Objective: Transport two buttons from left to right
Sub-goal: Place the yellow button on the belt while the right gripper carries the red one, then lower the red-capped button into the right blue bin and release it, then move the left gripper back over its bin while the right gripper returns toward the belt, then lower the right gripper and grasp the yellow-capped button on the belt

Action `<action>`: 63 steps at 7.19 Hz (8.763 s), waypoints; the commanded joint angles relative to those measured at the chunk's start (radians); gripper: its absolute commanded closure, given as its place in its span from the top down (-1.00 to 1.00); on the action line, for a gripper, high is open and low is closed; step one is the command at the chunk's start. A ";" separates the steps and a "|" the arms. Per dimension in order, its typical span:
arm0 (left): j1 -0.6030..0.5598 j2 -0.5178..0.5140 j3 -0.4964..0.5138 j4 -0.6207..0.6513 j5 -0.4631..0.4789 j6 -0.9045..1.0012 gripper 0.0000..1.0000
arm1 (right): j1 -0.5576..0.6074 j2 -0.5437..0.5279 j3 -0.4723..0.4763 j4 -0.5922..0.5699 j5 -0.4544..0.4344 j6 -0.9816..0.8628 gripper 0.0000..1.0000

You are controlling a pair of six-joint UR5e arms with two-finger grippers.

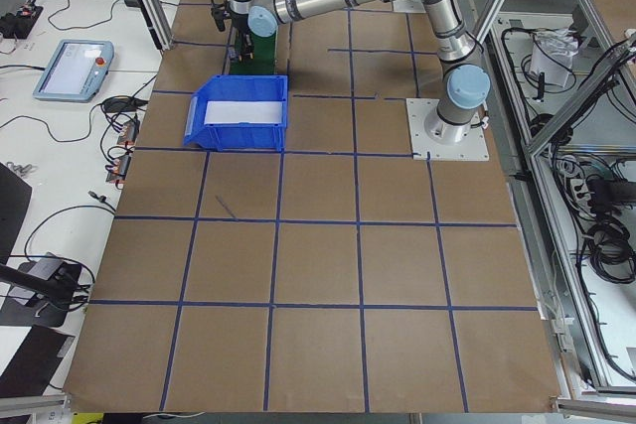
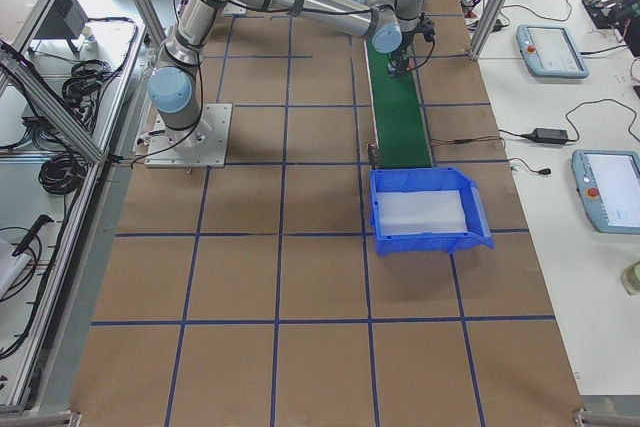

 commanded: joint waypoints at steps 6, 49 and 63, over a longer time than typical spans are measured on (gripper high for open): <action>0.074 0.132 0.012 -0.064 0.065 0.129 1.00 | -0.296 -0.108 -0.022 0.256 -0.006 -0.487 -0.89; 0.188 0.680 -0.229 -0.429 0.067 0.486 1.00 | -0.152 0.042 -0.294 0.292 0.043 -0.441 1.00; 0.192 0.674 -0.226 -0.429 0.072 0.493 1.00 | 0.037 0.079 -0.194 0.125 -0.013 -0.007 0.95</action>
